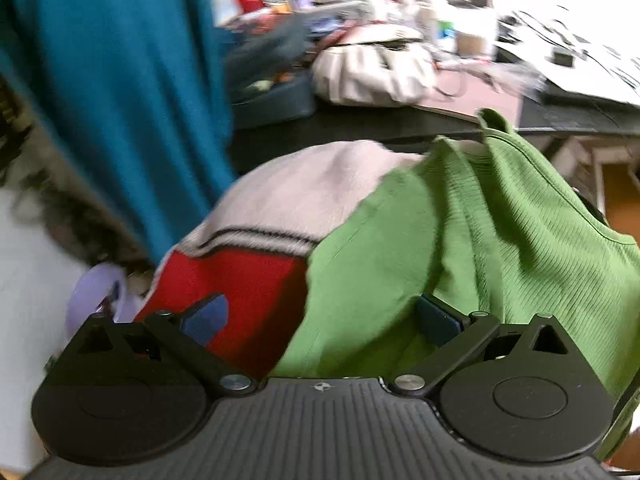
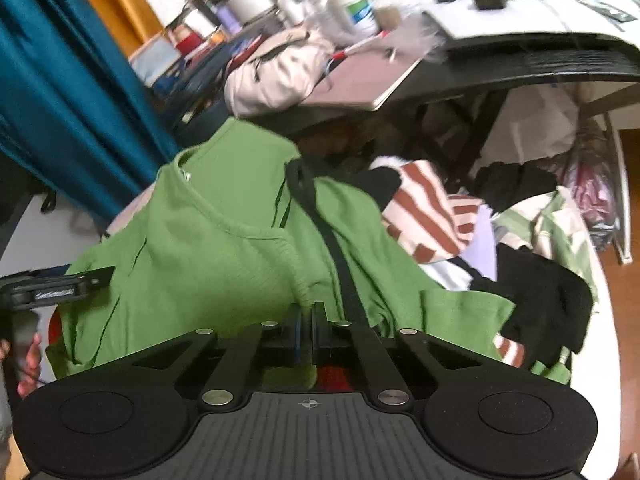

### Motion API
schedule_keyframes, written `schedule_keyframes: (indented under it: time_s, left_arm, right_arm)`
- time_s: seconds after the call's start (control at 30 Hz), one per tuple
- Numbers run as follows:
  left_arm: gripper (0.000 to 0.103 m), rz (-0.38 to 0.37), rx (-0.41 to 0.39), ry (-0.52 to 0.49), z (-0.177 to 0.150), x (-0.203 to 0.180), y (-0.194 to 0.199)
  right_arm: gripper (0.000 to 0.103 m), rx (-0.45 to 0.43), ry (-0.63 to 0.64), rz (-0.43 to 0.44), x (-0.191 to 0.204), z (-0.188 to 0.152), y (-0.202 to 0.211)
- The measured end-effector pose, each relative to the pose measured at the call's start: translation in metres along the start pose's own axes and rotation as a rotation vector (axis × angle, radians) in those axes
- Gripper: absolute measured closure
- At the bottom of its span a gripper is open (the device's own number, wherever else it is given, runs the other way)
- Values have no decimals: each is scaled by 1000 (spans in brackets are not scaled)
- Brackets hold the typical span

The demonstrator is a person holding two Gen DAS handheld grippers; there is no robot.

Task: Fold clothes
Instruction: 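Reach both grippers to the green shirt and close on its fabric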

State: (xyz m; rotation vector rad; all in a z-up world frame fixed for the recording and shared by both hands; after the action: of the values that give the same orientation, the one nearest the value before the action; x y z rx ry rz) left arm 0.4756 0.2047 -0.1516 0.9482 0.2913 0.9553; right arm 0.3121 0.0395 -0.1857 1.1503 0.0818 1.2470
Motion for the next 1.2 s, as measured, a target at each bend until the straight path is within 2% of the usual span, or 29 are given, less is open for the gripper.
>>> schedule_keyframes:
  time_s: [0.03,0.07,0.1,0.17,0.2,0.23,0.27,0.3,0.33,0.37,0.4,0.43,0.47,0.6,0.73,0.8,0.87,0.93,1.0,1.07,1.13,1.2]
  left_arm:
    - [6,-23,1,-6,2,-1,-2]
    - [24,-51,1,-7,4,-3,-3]
    - [32,-79,1,-8,6,-5,-3]
    - [54,-108,1,-26,9,-8,1]
    - [56,-121,4,-44,10,-10,3]
    - [56,-134,6,-60,10,-12,5]
    - [55,-144,9,-72,10,-14,5]
    - [53,-151,12,-79,10,-15,3]
    - [45,-156,16,-85,9,-15,1]
    - [44,-158,21,-87,7,-15,-3]
    - [45,-161,20,-86,6,-15,-6]
    - [64,-163,15,-79,6,-15,-6]
    - [95,-154,4,-62,8,-12,-4]
    - [98,-189,-72,101,24,10,27]
    - [101,-179,-226,215,38,47,85]
    - [101,-159,-295,265,40,65,117]
    - [101,-107,-357,312,34,85,148]
    - [101,-64,-379,379,17,105,172]
    - [101,-42,-326,453,-14,118,176]
    - [100,-13,-234,493,-51,121,167]
    - [100,7,-111,508,-92,112,148]
    - [100,-6,-2,485,-122,95,128]
  right_arm:
    - [99,-6,-6,-1,0,0,2]
    - [99,-11,-12,-2,0,1,5]
    - [98,-17,-17,-3,0,1,7]
    - [91,-28,-29,-6,0,2,11]
    - [77,-34,-35,-7,0,2,14]
    - [68,-35,-41,-6,0,2,14]
    - [68,-27,-49,-1,0,1,10]
    - [68,-19,-57,3,0,0,6]
    - [70,-11,-65,8,0,-1,2]
    - [73,-3,-73,12,0,-1,-2]
    - [89,4,-76,14,0,-3,-5]
    - [99,9,-70,11,2,-4,-6]
    - [99,10,-61,6,3,-4,-6]
    - [101,-88,-18,29,18,11,18]
    - [101,-212,51,111,53,45,49]
    - [101,-274,87,151,71,62,66]
    - [101,-336,122,192,89,78,83]
    - [101,-397,157,227,106,94,100]
    - [101,-428,168,220,106,104,115]
    - [101,-401,139,177,88,101,117]
    - [101,-347,100,92,54,87,109]
    - [101,-275,32,-15,11,67,95]
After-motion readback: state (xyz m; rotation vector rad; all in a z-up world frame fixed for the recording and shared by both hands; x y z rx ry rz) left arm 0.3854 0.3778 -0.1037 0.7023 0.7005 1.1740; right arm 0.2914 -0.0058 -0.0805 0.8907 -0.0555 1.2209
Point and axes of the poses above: each gripper's, at about its wrist camera, not at the fingertips, and y roughly against the way its jaws point, x to its left, z to its top, the point moved 9 cm from there along -y, roughly the way its jaws point, and after that the axes turned 1 degree about y, right-handed, at the moved point
